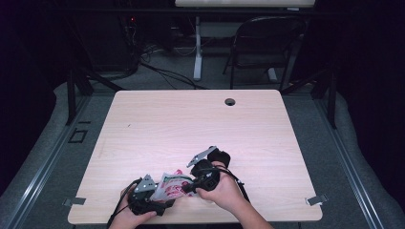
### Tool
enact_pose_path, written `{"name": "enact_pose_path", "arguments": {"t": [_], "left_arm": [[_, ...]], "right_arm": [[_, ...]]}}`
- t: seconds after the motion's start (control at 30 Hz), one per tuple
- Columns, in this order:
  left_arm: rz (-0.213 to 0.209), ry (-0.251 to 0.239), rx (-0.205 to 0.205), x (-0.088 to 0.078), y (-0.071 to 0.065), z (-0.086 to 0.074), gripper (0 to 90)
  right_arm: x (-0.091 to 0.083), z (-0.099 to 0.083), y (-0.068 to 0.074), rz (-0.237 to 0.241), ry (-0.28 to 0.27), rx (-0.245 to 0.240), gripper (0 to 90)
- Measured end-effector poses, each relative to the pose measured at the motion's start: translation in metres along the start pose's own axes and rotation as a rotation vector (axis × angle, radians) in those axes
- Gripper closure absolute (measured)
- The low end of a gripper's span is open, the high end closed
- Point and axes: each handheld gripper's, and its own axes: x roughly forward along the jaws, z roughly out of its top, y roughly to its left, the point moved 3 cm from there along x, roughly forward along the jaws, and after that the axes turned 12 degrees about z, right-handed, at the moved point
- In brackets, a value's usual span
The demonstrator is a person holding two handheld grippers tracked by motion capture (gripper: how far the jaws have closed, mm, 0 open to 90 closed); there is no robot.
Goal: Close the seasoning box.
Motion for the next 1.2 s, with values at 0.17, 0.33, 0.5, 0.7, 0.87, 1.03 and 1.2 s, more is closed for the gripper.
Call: {"name": "enact_pose_path", "arguments": {"t": [0.17,0.33,0.5,0.7,0.87,1.03,1.2], "left_arm": [[0.022,-0.005,-0.018,0.0014,0.0015,0.0002,21.9],[0.022,-0.01,-0.006,0.0024,0.0015,-0.0015,23.3],[0.044,-0.019,0.014,0.0023,0.0005,-0.0024,27.2],[0.06,-0.017,0.045,0.002,-0.0008,-0.0024,32.2],[0.082,-0.019,0.06,0.0026,-0.0023,-0.0021,35.4],[0.111,-0.023,0.074,0.0023,-0.0031,-0.0026,40.3],[0.122,-0.031,0.078,0.0022,-0.0037,-0.0032,42.5]], "right_arm": [[0.0008,0.0,0.0016,0.002,0.007,-0.003,90.0],[0.0015,0.0001,0.0017,0.001,0.002,-0.005,90.0],[0.0013,0.0002,0.0018,-0.001,0.003,-0.006,90.0],[0.0016,0.0004,0.0022,0.001,-0.003,-0.005,90.0],[0.0029,0.0007,0.0029,0.002,-0.02,0.004,90.0],[0.0022,0.0011,0.0025,0.001,-0.004,-0.008,90.0],[0.0031,0.002,0.0037,0.0,-0.005,-0.012,90.0]]}}
